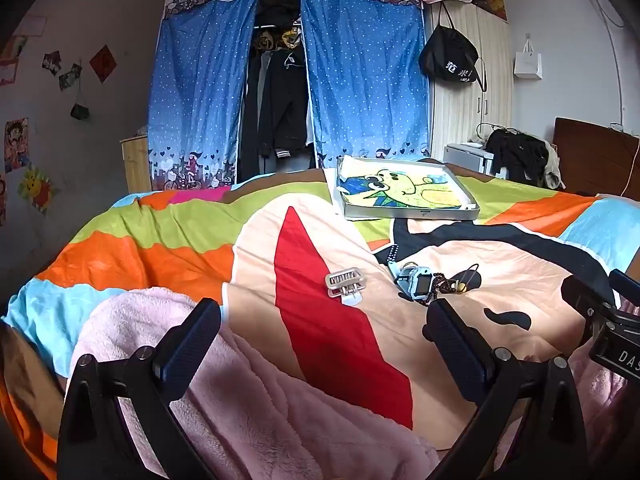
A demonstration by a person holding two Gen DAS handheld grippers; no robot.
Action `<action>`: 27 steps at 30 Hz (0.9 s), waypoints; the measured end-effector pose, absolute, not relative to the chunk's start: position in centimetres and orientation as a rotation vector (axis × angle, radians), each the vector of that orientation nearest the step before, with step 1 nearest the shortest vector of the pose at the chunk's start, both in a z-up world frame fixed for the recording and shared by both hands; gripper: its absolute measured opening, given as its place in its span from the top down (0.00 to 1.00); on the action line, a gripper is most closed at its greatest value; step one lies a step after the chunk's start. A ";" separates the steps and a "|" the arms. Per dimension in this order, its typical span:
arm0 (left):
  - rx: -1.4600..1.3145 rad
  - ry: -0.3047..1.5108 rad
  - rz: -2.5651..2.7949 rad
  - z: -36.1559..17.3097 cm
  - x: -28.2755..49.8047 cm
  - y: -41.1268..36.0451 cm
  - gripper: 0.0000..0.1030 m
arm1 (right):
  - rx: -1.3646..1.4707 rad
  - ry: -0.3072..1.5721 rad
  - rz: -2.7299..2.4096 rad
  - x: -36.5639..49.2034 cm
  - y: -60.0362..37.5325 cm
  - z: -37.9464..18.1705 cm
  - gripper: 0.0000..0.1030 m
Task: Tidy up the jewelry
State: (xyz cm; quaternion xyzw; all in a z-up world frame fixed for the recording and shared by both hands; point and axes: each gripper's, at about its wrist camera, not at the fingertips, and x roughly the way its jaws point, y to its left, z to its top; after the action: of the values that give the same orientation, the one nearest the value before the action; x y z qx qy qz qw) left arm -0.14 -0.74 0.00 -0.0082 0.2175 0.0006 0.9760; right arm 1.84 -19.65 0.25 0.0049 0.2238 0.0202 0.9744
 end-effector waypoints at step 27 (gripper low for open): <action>-0.013 0.435 -0.005 0.3 -0.1 -0.7 0.02 | 0.014 0.451 0.041 1.8 -19.5 0.4 0.00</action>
State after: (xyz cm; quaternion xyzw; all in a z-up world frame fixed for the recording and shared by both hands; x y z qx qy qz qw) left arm -0.14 -0.69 0.33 -0.0064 0.2160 -0.0025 0.9764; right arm 1.80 -19.50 0.40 0.0070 0.2236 0.0205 0.9744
